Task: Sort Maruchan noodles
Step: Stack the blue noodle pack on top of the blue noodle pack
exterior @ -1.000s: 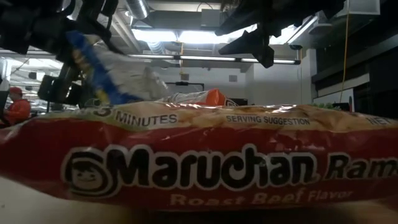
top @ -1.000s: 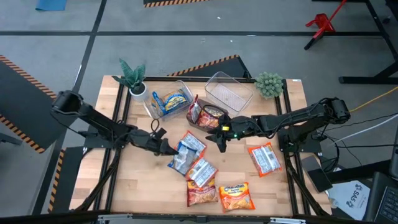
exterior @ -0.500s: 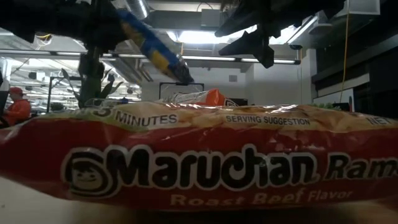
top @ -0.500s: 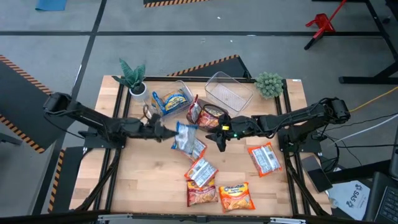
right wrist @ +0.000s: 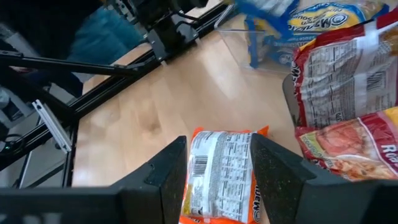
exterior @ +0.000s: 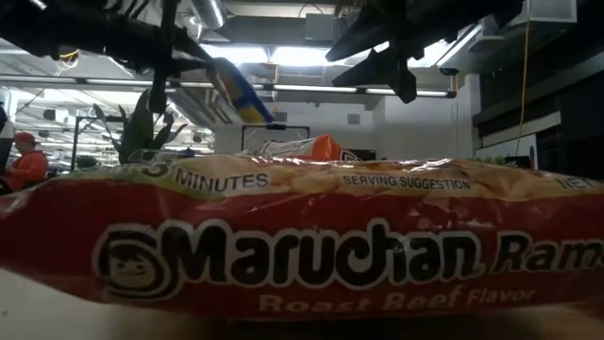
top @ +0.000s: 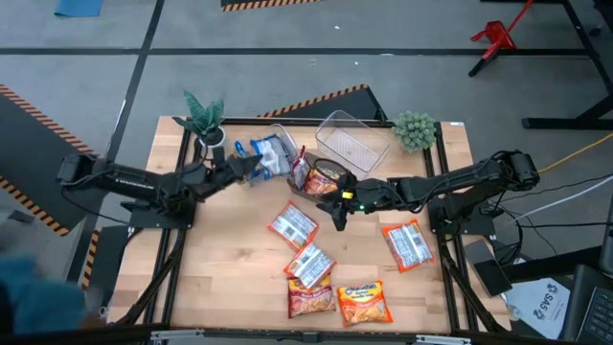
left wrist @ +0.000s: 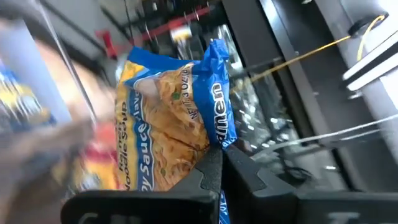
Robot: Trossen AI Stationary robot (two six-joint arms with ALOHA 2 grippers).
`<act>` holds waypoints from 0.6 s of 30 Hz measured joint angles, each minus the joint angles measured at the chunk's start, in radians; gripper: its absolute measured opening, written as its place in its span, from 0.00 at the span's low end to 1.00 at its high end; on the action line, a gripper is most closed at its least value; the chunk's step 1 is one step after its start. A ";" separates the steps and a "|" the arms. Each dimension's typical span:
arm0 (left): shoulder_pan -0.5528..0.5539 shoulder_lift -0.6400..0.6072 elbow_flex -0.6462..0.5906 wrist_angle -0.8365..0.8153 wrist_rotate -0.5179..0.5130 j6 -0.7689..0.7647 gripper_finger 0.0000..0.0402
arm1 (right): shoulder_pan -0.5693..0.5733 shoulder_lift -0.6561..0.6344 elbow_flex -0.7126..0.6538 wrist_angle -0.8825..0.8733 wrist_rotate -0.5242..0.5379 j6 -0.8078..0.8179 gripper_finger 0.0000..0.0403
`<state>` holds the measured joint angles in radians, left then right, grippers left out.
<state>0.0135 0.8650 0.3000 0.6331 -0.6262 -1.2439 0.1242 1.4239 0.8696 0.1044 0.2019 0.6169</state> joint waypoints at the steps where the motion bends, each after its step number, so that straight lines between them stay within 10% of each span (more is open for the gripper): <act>1: 0.022 0.000 0.000 -0.003 0.001 0.039 0.00 | 0.000 0.000 0.000 0.000 0.000 -0.001 0.41; 18: 0.375 0.001 0.180 -0.415 0.467 0.534 0.00 | 0.000 0.000 0.000 -0.002 -0.010 -0.015 0.41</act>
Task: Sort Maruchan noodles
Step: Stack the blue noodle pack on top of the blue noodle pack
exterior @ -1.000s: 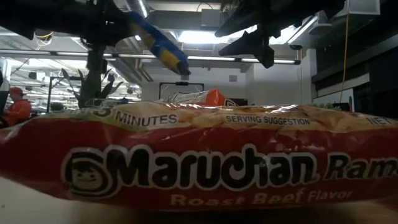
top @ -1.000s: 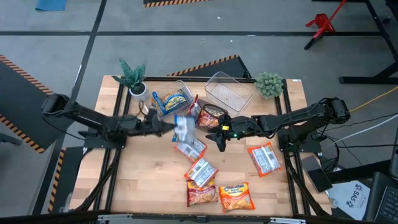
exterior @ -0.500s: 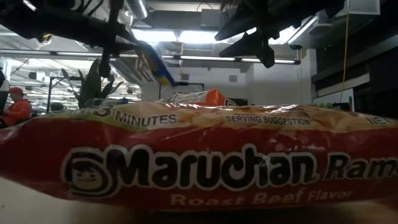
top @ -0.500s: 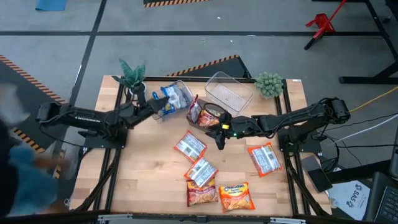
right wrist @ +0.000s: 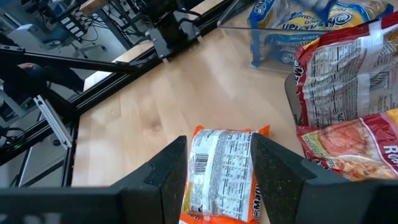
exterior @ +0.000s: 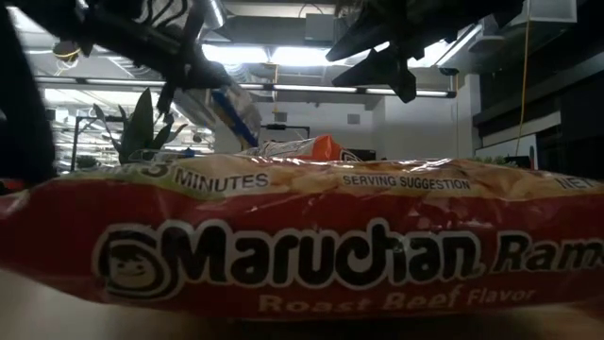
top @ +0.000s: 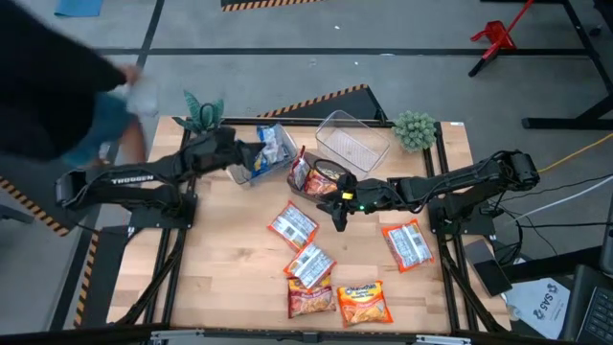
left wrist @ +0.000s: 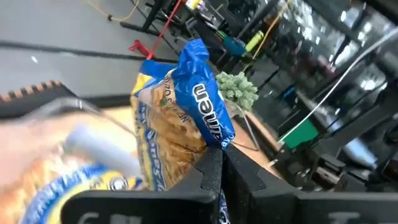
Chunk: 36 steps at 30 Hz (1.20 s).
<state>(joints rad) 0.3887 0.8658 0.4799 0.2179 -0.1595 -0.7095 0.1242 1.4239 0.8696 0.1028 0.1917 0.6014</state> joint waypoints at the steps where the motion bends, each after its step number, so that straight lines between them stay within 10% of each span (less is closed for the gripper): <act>1: 0.014 0.000 0.030 -0.041 0.017 0.037 0.00 | 0.000 0.000 0.000 0.000 0.000 0.000 0.41; 11: 0.122 0.000 0.296 -0.573 0.042 0.439 0.00 | 0.000 0.000 0.000 0.000 0.000 0.003 0.41; 36: 0.197 0.189 0.378 -0.649 -0.106 0.904 0.00 | 0.000 0.000 0.000 0.000 0.010 0.029 0.41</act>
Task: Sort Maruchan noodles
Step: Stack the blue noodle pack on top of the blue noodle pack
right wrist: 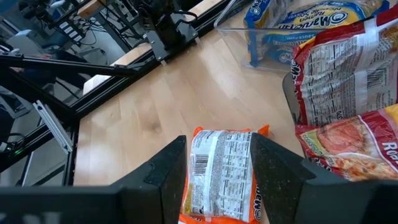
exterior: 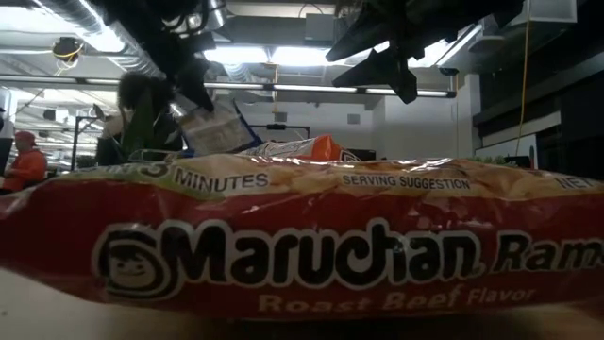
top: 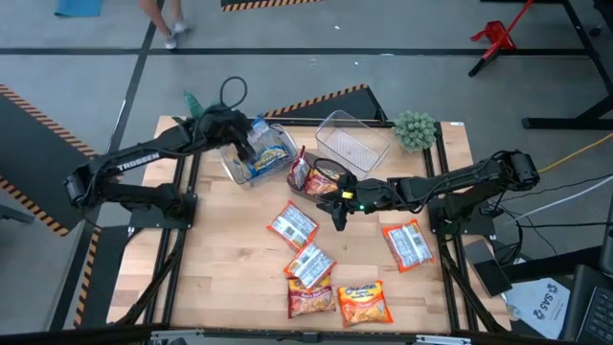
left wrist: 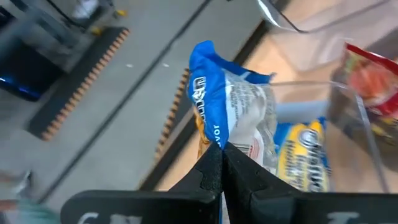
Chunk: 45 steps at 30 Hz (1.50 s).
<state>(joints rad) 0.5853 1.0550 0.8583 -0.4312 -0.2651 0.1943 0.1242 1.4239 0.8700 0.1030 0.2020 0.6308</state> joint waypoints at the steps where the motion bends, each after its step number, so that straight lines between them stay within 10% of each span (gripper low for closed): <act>1: 0.001 0.000 0.014 -0.006 -0.012 0.020 0.00 | 0.000 0.000 0.000 0.000 0.000 0.000 0.41; 45: -0.149 0.293 0.027 -0.047 -0.495 -0.014 0.00 | 0.000 0.000 0.000 0.000 0.042 0.000 0.41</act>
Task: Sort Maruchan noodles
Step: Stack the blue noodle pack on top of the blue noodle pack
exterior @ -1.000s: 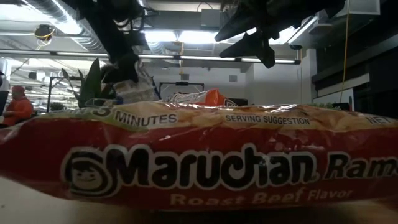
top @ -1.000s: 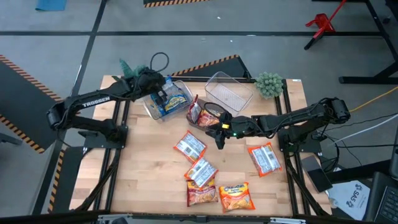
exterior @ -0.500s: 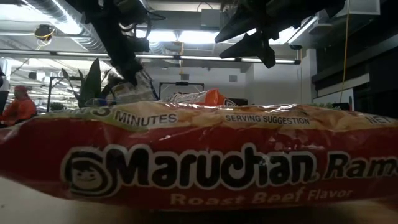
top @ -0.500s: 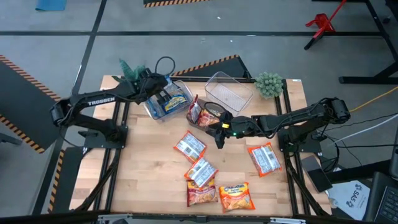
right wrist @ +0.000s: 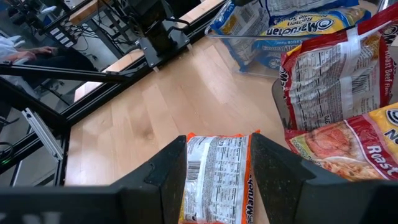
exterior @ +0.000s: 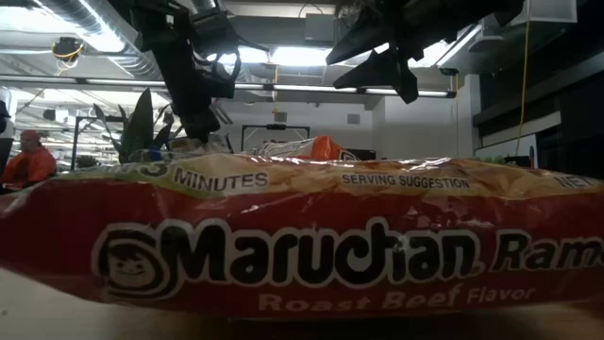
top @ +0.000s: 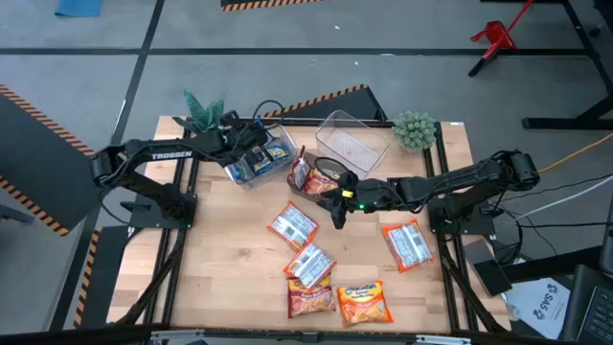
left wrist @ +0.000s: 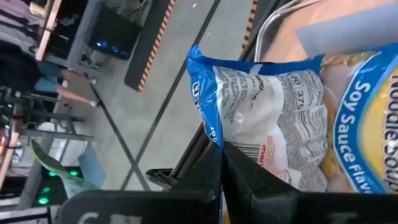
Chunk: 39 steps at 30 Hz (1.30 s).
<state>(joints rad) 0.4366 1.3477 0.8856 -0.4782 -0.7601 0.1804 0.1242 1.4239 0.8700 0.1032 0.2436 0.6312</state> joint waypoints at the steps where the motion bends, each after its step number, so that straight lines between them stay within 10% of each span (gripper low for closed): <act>1: -0.001 0.001 0.000 0.001 0.002 -0.017 0.00 | 0.000 0.000 0.000 0.000 0.000 0.000 0.41; 8: -0.047 0.001 0.000 0.005 0.041 -0.069 0.00 | 0.000 0.000 0.000 0.000 0.000 0.000 0.41; 20: -0.133 -0.002 0.000 0.011 0.386 -0.262 0.01 | 0.000 0.000 0.000 0.000 -0.009 0.000 0.41; 39: -0.063 0.049 0.000 0.041 0.584 -0.328 0.33 | 0.000 0.000 0.000 0.005 -0.019 0.000 0.41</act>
<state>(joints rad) 0.3737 1.3964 0.8856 -0.4373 -0.1764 -0.1478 0.1246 1.4239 0.8700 0.1078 0.2245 0.6312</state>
